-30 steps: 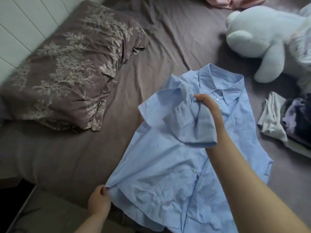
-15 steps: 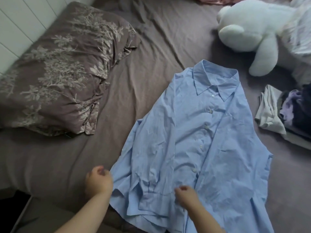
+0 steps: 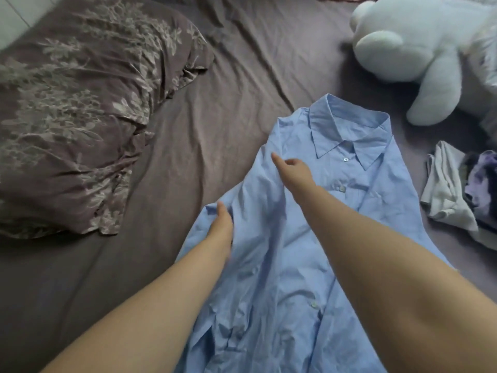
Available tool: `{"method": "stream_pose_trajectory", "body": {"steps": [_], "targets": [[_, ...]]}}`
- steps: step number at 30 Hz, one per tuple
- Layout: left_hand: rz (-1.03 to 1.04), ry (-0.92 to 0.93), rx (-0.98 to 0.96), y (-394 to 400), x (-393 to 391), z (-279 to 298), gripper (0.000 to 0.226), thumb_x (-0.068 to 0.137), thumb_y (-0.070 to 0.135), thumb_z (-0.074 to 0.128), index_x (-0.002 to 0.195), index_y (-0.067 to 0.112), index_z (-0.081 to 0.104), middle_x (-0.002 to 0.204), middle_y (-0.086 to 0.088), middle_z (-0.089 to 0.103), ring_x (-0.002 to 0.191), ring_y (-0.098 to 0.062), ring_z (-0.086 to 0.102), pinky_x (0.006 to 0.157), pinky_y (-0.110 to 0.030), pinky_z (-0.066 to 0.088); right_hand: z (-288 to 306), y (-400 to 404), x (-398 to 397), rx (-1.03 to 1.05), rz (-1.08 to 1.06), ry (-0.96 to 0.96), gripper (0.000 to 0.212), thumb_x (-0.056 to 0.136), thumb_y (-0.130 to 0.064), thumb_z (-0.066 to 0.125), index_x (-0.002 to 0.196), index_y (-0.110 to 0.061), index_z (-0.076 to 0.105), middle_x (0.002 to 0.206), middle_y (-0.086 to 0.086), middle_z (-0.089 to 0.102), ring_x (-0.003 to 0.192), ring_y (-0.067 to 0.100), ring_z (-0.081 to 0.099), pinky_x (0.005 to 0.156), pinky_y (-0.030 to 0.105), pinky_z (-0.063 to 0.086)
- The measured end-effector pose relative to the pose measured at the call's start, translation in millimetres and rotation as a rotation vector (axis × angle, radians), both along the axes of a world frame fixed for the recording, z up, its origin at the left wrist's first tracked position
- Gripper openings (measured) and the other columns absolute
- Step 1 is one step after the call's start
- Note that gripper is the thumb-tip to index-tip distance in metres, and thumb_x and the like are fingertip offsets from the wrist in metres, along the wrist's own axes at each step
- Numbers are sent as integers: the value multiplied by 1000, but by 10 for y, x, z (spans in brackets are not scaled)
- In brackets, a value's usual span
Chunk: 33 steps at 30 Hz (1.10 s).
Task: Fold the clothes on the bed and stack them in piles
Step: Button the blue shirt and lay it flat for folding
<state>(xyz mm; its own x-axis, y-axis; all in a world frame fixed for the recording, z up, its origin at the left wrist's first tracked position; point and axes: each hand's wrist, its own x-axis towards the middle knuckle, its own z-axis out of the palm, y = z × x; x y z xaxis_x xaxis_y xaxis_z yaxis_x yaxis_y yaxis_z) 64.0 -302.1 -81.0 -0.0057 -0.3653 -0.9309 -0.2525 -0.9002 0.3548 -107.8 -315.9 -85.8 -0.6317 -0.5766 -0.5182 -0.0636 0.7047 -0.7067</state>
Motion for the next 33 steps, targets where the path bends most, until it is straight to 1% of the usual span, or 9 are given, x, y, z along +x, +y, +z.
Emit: {"method": "stream_pose_trajectory", "body": {"steps": [5, 10, 14, 17, 22, 26, 28, 30, 33], "targets": [[100, 267, 199, -99, -63, -172, 69, 79, 78, 46, 103, 16, 67, 95, -12, 70, 91, -31, 63, 78, -40, 50, -132, -387, -222, 21, -33, -42, 48, 87, -50, 61, 64, -16, 35, 64, 0, 38, 58, 15, 41, 63, 31, 44], [507, 502, 135, -223, -110, -214, 40, 96, 48, 46, 103, 13, 65, 83, -10, 71, 77, -25, 67, 60, -34, 51, -89, -475, -610, -122, -102, 179, 44, 94, -25, 54, 54, -17, 36, 47, -5, 35, 46, 10, 33, 48, 26, 30], [812, 552, 18, -521, -37, -347, 19, 96, 29, 53, 109, 28, 67, 90, 4, 63, 84, -14, 63, 84, -34, 53, -47, -347, -1051, 22, -152, 127, 18, 98, -22, 47, 92, -8, 57, 70, -1, 45, 72, 20, 51, 63, 28, 46], [565, 436, 76, -452, -75, -346, 26, 94, 37, 50, 88, 17, 64, 87, -5, 63, 85, -21, 61, 77, -38, 51, -78, -240, -1103, 111, -91, -323, 16, 94, -33, 58, 101, -18, 58, 89, 1, 57, 76, 16, 59, 65, 28, 52], [142, 452, 59, -305, -337, -270, 88, 54, 87, 61, 120, 28, 64, 113, -9, 69, 105, -31, 65, 95, -51, 49, -269, -434, -1048, 67, -104, -186, 53, 77, -49, 72, 113, -12, 59, 112, 8, 63, 99, 25, 64, 86, 39, 54], [117, 260, -176, -293, -421, -338, 48, 81, 35, 74, 120, 8, 62, 106, -10, 71, 95, -25, 69, 91, -43, 54, -294, -669, -1116, -102, -143, -216, 16, 84, -6, 64, 99, -12, 63, 83, 5, 60, 70, 17, 56, 65, 24, 49], [137, 154, -292, -284, -351, -449, 43, 92, 33, 62, 128, 10, 57, 117, -7, 67, 104, -25, 65, 95, -43, 51, -326, -757, -1164, -164, -201, -209, 34, 85, 4, 54, 112, -16, 61, 84, 3, 56, 70, 15, 53, 58, 19, 45], [-11, 3, -417, -223, -217, -455, 44, 94, 47, 50, 127, 18, 58, 118, -2, 64, 107, -22, 60, 95, -38, 48, -333, -719, -1088, -152, -200, -142, 48, 89, -10, 59, 135, -18, 47, 103, 0, 53, 81, 13, 52, 62, 17, 45], [-128, 65, -424, 43, 79, -344, 47, 89, 64, 40, 95, 27, 68, 92, 8, 70, 90, -11, 64, 83, -30, 49, -386, -332, -821, -151, -246, -131, 67, 90, -46, 59, 145, -16, 34, 125, 0, 49, 106, 13, 51, 96, 29, 43]]}}
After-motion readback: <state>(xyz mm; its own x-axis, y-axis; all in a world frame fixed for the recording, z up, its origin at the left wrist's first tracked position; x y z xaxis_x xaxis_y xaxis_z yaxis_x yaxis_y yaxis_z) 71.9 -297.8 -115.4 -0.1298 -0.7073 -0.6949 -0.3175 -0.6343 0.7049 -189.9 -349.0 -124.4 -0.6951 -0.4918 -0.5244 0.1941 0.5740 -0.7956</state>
